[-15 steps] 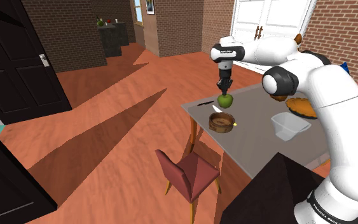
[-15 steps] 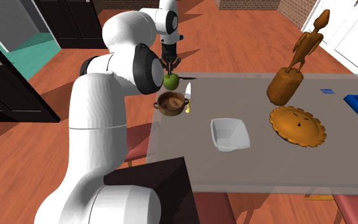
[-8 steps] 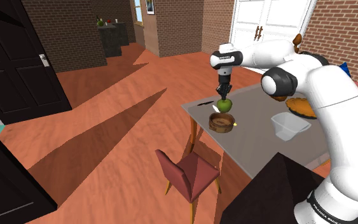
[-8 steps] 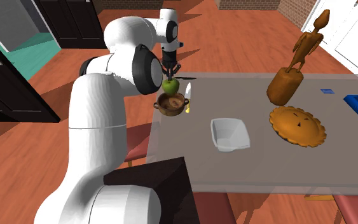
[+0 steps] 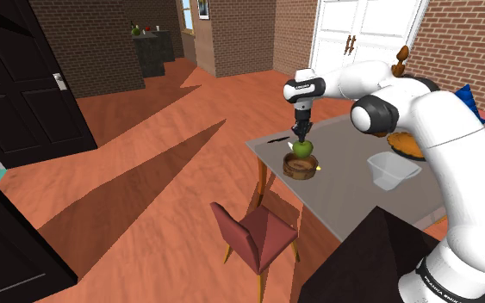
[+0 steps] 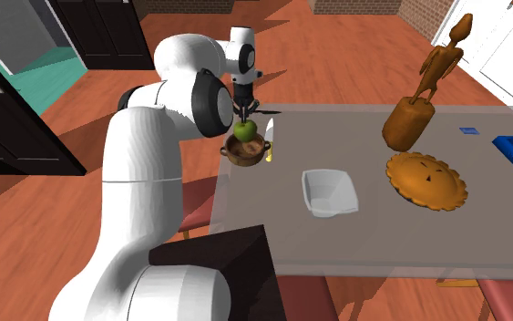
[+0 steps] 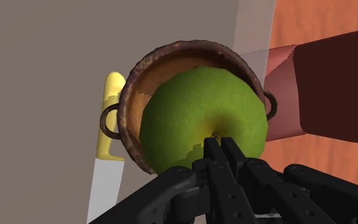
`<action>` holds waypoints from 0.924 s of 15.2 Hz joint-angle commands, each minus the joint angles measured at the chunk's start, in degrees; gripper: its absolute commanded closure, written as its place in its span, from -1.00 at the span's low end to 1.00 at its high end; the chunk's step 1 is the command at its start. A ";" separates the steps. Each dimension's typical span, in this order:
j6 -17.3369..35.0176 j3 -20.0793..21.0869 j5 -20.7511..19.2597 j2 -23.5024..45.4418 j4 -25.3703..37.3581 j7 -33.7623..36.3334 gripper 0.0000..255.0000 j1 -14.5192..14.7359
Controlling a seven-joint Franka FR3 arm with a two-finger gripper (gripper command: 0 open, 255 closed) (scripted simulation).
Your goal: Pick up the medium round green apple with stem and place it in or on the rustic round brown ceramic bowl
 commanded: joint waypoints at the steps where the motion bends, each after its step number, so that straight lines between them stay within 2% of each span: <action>1: 1.49 0.05 0.10 0.15 -1.36 -0.10 1.00 0.16; 11: 2.42 0.14 0.21 0.67 -1.77 -0.16 1.00 0.16; 12: 2.42 0.14 0.21 0.67 -1.77 -0.16 -1.00 0.16; 14: 2.41 0.14 0.21 0.68 -1.76 -0.16 -1.00 0.16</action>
